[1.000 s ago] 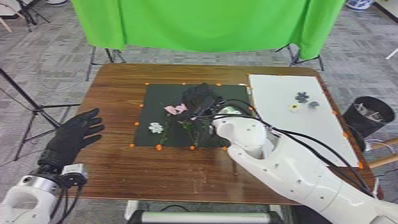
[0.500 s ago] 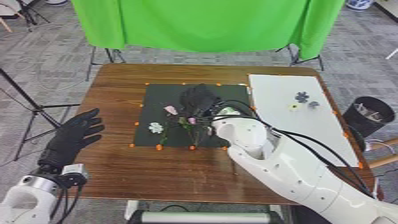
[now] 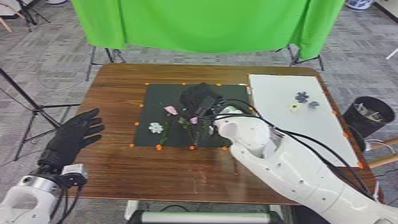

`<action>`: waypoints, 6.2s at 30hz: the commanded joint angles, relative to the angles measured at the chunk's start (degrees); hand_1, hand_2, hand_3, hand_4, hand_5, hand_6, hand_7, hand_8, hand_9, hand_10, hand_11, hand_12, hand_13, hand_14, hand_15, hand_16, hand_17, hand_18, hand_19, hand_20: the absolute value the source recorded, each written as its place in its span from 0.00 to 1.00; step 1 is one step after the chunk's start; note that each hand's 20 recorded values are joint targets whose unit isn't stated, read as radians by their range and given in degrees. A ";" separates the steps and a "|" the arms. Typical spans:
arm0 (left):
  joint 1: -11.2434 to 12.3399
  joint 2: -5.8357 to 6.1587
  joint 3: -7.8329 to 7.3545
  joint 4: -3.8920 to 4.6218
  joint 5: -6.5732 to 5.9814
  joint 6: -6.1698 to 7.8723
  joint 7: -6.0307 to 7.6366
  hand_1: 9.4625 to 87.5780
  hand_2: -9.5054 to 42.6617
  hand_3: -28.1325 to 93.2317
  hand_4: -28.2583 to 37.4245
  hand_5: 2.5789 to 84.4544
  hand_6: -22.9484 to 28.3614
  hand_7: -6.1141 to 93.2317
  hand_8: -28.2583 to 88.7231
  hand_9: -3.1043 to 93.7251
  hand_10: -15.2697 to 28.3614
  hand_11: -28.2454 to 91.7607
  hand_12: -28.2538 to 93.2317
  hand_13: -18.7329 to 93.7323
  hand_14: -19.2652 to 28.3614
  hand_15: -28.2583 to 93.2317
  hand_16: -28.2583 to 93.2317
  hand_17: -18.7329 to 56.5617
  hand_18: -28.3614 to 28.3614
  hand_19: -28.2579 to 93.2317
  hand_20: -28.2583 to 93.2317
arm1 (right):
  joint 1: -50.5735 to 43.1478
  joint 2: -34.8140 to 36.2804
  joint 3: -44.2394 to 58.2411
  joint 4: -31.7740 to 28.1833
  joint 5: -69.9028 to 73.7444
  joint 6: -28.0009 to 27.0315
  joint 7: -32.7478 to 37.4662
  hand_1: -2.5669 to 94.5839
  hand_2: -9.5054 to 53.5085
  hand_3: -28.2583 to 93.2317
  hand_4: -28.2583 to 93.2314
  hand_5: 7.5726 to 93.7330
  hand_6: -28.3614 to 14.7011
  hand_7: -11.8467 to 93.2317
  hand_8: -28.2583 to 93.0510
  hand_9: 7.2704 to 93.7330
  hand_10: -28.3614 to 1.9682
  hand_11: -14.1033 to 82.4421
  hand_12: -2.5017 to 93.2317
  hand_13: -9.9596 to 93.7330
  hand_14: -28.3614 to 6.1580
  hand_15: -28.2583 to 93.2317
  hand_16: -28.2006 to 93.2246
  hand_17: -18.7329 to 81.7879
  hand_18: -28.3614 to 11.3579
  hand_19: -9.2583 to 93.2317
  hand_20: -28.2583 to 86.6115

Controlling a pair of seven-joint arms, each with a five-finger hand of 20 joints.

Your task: Arrange flowers

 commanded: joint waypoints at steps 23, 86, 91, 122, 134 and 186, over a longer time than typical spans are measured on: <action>3.79 -0.77 -1.53 -1.10 -0.95 1.46 1.05 0.23 0.05 0.81 0.05 0.31 0.52 0.31 0.13 0.27 0.62 0.49 0.36 0.32 0.69 0.55 0.23 0.15 0.88 0.63 0.32 | -2.40 19.61 9.77 -0.81 4.87 -9.78 31.21 0.30 0.11 1.00 0.05 0.15 0.45 0.37 0.14 0.17 0.35 0.28 0.25 0.35 0.38 0.54 0.34 0.30 0.21 0.72 0.49; 3.00 -1.17 -1.07 -0.81 -0.74 0.64 0.32 0.23 0.06 0.81 0.05 0.31 0.52 0.31 0.13 0.27 0.62 0.49 0.36 0.32 0.69 0.55 0.23 0.15 0.88 0.63 0.32 | -11.54 16.80 14.41 -9.58 0.26 8.15 7.62 0.50 0.00 0.94 0.00 0.74 0.75 0.59 0.19 0.93 0.78 0.35 0.51 0.87 0.75 0.73 0.43 0.48 0.23 0.89 0.53; 2.50 -1.00 -0.90 -0.65 -0.57 0.31 -0.10 0.23 0.06 0.81 0.05 0.31 0.52 0.31 0.13 0.27 0.62 0.49 0.36 0.32 0.69 0.55 0.23 0.15 0.88 0.63 0.32 | -7.80 14.11 8.15 -10.56 0.20 7.24 5.09 0.50 0.00 0.94 0.00 0.74 0.74 0.59 0.19 0.93 0.78 0.35 0.51 0.86 0.76 0.73 0.43 0.48 0.23 0.89 0.53; 1.80 -1.02 -0.43 -0.38 -0.62 0.27 -0.25 0.23 0.06 0.81 0.05 0.31 0.52 0.31 0.13 0.27 0.62 0.49 0.36 0.32 0.69 0.55 0.23 0.15 0.88 0.64 0.32 | -2.44 8.47 -1.96 -3.94 -5.28 4.10 4.84 0.44 0.00 0.92 0.00 0.65 0.73 0.62 0.20 0.83 0.74 0.41 0.47 0.80 0.73 0.76 0.41 0.44 0.23 0.87 0.55; 1.89 -0.90 -0.61 -0.30 -0.54 0.03 -0.34 0.22 0.06 0.81 0.05 0.31 0.52 0.31 0.13 0.27 0.62 0.49 0.36 0.32 0.69 0.55 0.23 0.15 0.88 0.64 0.32 | -3.73 8.54 0.02 -5.22 -4.38 1.94 2.80 0.35 0.00 0.91 0.00 0.61 0.72 0.58 0.20 0.73 0.65 0.57 0.30 0.76 0.69 0.78 0.40 0.42 0.22 0.85 0.57; 3.85 -1.81 -1.46 -0.99 -0.85 0.82 0.15 0.22 0.07 0.81 0.04 0.31 0.52 0.31 0.13 0.27 0.62 0.49 0.36 0.33 0.69 0.55 0.23 0.15 0.88 0.64 0.32 | -5.41 25.00 12.31 4.10 11.62 -6.89 35.26 0.29 0.03 0.99 0.02 0.19 0.45 0.39 0.13 0.25 0.39 0.35 0.25 0.41 0.40 0.44 0.37 0.27 0.14 0.67 0.41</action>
